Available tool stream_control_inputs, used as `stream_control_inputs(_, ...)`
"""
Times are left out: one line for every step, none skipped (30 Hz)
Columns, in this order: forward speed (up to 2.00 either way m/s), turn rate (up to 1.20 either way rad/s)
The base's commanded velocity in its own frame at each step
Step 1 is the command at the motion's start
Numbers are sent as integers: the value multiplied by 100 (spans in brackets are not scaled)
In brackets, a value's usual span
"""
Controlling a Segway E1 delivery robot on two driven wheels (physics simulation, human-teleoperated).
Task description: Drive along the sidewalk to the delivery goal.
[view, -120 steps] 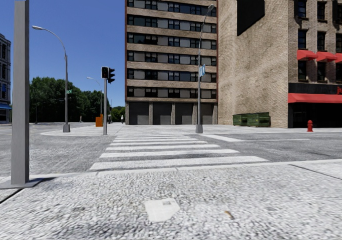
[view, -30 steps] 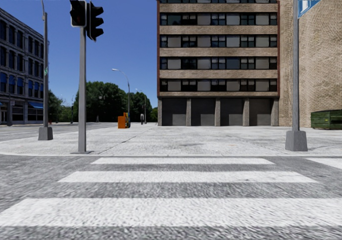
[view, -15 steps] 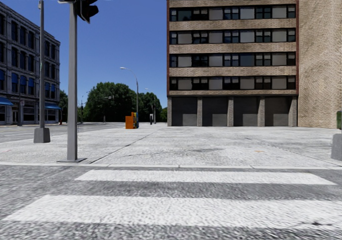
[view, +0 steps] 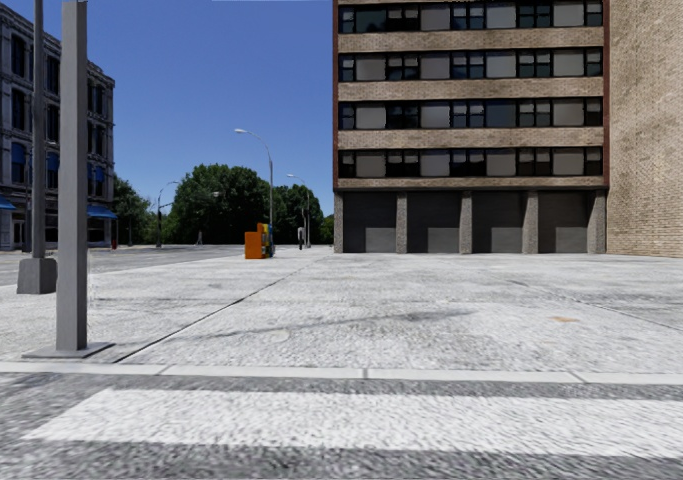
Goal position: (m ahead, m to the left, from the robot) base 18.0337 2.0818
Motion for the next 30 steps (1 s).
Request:
stream_control_inputs(200,0)
stream_control_inputs(200,0)
stream_control_inputs(200,0)
stream_control_inputs(200,0)
stream_control_inputs(200,0)
stream_control_inputs(200,0)
stream_control_inputs(200,0)
stream_control_inputs(200,0)
stream_control_inputs(200,0)
stream_control_inputs(200,0)
stream_control_inputs(200,0)
stream_control_inputs(200,0)
stream_control_inputs(200,0)
stream_control_inputs(200,0)
stream_control_inputs(200,0)
stream_control_inputs(200,0)
stream_control_inputs(196,0)
stream_control_inputs(179,0)
stream_control_inputs(163,0)
stream_control_inputs(163,0)
stream_control_inputs(145,0)
stream_control_inputs(139,0)
stream_control_inputs(137,0)
stream_control_inputs(137,0)
stream_control_inputs(137,0)
stream_control_inputs(137,0)
stream_control_inputs(137,0)
stream_control_inputs(137,0)
stream_control_inputs(137,0)
stream_control_inputs(137,0)
